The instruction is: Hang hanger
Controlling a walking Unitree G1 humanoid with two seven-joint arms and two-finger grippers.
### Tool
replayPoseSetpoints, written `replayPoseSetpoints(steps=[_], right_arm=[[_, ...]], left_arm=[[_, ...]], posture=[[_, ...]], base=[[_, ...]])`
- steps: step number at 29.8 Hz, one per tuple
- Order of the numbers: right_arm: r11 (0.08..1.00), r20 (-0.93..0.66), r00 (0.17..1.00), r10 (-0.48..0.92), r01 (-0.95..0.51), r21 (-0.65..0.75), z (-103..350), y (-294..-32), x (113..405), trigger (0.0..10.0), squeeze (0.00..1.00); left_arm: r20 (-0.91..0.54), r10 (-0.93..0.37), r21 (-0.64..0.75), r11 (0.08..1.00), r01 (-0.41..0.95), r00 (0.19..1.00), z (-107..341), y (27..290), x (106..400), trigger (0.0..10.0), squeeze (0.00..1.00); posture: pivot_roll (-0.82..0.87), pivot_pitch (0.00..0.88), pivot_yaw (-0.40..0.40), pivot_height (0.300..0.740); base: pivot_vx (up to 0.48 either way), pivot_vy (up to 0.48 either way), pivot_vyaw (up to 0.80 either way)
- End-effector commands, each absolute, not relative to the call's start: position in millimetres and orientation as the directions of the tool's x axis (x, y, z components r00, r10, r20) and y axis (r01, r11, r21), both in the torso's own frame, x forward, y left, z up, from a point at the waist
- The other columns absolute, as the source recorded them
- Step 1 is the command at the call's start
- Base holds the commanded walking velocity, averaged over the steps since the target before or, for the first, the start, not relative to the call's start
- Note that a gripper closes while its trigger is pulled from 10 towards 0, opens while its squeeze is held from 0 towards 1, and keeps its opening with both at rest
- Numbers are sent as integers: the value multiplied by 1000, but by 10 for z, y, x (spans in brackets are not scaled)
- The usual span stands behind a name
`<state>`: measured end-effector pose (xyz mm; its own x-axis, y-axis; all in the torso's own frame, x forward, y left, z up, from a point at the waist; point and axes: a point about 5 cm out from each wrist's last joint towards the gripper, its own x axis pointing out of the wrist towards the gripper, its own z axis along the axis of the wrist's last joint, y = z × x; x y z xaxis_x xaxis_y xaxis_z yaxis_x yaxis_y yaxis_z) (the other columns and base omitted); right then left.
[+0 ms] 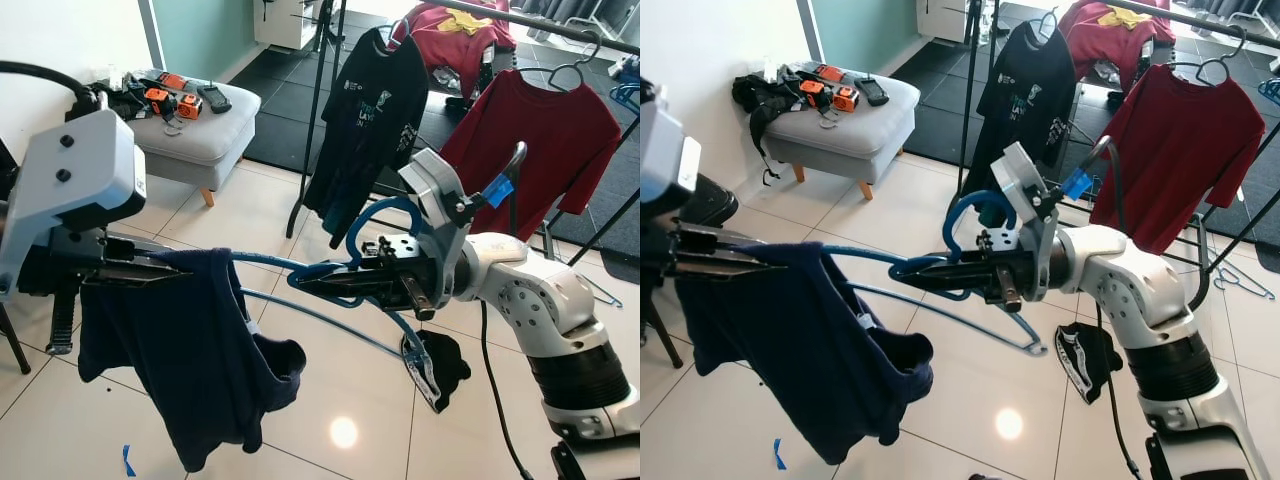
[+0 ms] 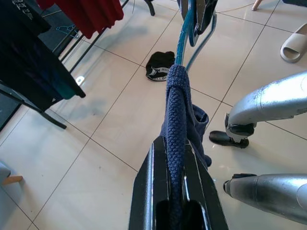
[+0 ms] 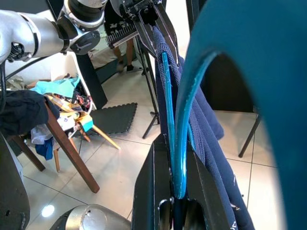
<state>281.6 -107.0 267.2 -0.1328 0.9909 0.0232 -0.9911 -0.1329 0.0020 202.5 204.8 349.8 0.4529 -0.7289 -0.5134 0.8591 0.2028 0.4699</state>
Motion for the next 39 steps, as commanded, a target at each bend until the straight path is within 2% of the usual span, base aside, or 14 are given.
replayPoseSetpoints(steps=[1, 10, 11, 12, 13, 16, 20, 22, 24, 26, 30, 34, 35, 39], right_arm=[[-173, 38, -175, 984, -984, -49, 2740, -1033, 2755, 10000, 0], [-156, 38, -158, 987, -986, -55, 2713, -1014, 2767, 10000, 0], [-160, 56, -162, 985, -986, -39, 2720, -1017, 2774, 10000, 714], [-160, 56, -162, 985, -986, -39, 2720, -1017, 2774, 10000, 714], [-165, 73, -167, 983, -986, -31, 2735, -1036, 2778, 10000, 1000], [-160, 84, -162, 983, -987, -27, 2746, -1059, 2789, 10000, 1000], [-87, 88, -90, 992, -996, -34, 2758, -1189, 2860, 10000, 1000], [49, 89, 45, 995, -998, -44, 2787, -1442, 2976, 10000, 1000], [49, 89, 45, 995, -998, -44, 2787, -1442, 2976, 10000, 1000], [207, 112, 200, 973, -977, -59, 2870, -1788, 3067, 10000, 1000], [285, 158, 274, 949, -957, -51, 2951, -2019, 3053, 10000, 1000], [250, 183, 245, 952, -968, -8, 2920, -2051, 2945, 10000, 1000], [160, 160, 165, 973, -986, 43, 2766, -1919, 2819, 10000, 1000], [83, 137, 97, 986, -991, 107, 2572, -1751, 2729, 10000, 1000]], left_arm=[[-541, -710, 477, 182, 860, 451, 3492, 2028, 2018, 0, 0], [-512, -730, 490, 185, 852, 453, 3502, 2017, 2043, 0, 0], [-504, -735, 493, 186, 850, 453, 3503, 2015, 2049, 0, 0], [-504, -735, 493, 186, 850, 453, 3503, 2015, 2049, 0, 0], [-496, -737, 496, 192, 847, 458, 3502, 2025, 2061, 0, 0], [-489, -737, 500, 201, 842, 466, 3504, 2040, 2071, 0, 0], [-465, -729, 519, 237, 822, 503, 3537, 2112, 2107, 0, 0], [-447, -705, 540, 278, 794, 551, 3587, 2223, 2136, 0, 0], [-447, -705, 540, 278, 794, 551, 3587, 2223, 2136, 0, 0], [-432, -672, 562, 321, 762, 602, 3650, 2360, 2157, 0, 0], [-412, -646, 582, 355, 731, 642, 3700, 2463, 2179, 0, 0], [-378, -638, 598, 385, 703, 671, 3736, 2515, 2202, 0, 0], [-335, -638, 619, 406, 672, 693, 3778, 2517, 2230, 0, 0], [-284, -647, 637, 424, 643, 708, 3829, 2500, 2257, 0, 0]], posture=[[42, 113, -45, 740], [42, 112, -43, 740], [41, 112, -44, 740], [41, 112, -44, 740], [38, 111, -47, 740], [36, 111, -47, 740], [34, 111, -52, 740], [30, 113, -52, 740], [30, 113, -52, 740], [22, 117, -50, 740], [16, 116, -50, 740], [9, 117, -47, 740], [7, 115, -45, 740], [8, 114, -42, 740]], base=[[0, 0, 0], [0, 0, 0], [0, 0, 0], [0, 0, 0], [0, 0, 0], [0, 0, 0], [0, 0, 0], [0, 0, 0], [0, 0, 0], [0, 0, 0], [0, 0, 0], [0, 0, 0], [0, 0, 0], [0, 0, 0]])
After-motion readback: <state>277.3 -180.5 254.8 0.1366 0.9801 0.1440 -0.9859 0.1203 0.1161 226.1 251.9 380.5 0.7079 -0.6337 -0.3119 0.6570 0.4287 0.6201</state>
